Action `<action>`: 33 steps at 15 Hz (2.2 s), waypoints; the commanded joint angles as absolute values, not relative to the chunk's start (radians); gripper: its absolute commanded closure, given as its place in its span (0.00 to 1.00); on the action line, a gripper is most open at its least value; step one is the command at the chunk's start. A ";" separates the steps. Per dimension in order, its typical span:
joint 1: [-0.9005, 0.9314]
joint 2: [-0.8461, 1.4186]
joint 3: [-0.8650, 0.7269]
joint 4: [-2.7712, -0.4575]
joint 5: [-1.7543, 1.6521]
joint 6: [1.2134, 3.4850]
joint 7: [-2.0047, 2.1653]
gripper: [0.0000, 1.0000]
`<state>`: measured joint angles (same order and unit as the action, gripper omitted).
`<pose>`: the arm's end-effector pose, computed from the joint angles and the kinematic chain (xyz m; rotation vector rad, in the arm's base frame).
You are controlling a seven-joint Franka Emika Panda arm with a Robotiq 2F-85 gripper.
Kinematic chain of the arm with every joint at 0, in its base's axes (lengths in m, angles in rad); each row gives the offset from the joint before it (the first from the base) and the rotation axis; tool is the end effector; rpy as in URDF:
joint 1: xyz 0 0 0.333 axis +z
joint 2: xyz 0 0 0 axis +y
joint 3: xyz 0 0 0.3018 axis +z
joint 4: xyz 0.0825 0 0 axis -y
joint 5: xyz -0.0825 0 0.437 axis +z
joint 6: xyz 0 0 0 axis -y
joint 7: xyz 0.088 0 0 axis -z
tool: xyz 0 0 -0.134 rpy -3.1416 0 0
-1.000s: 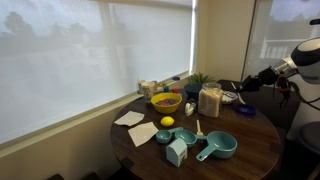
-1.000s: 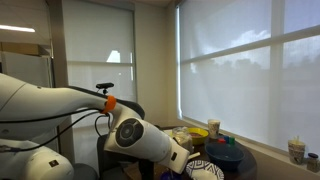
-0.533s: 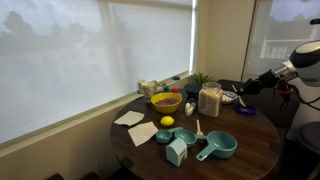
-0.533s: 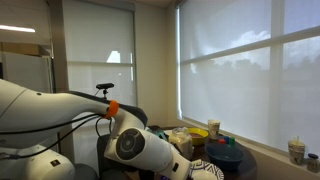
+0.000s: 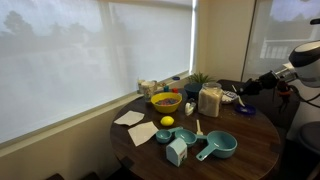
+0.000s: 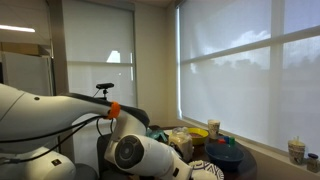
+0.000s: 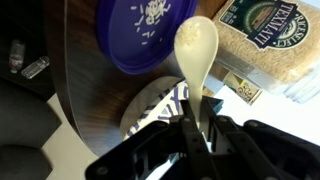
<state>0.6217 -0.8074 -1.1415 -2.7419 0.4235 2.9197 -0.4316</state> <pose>0.4351 -0.1859 0.3192 -2.2367 0.6383 -0.9234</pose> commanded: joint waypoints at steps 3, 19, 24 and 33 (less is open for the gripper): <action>0.656 -0.922 -1.169 -2.744 0.528 2.949 -0.515 0.97; 0.538 -0.746 -1.065 -2.755 0.574 2.836 -0.540 0.97; 0.573 -0.848 -1.095 -2.743 0.639 2.816 -0.594 0.97; 0.479 -0.759 -0.977 -2.748 0.576 2.756 -0.519 0.97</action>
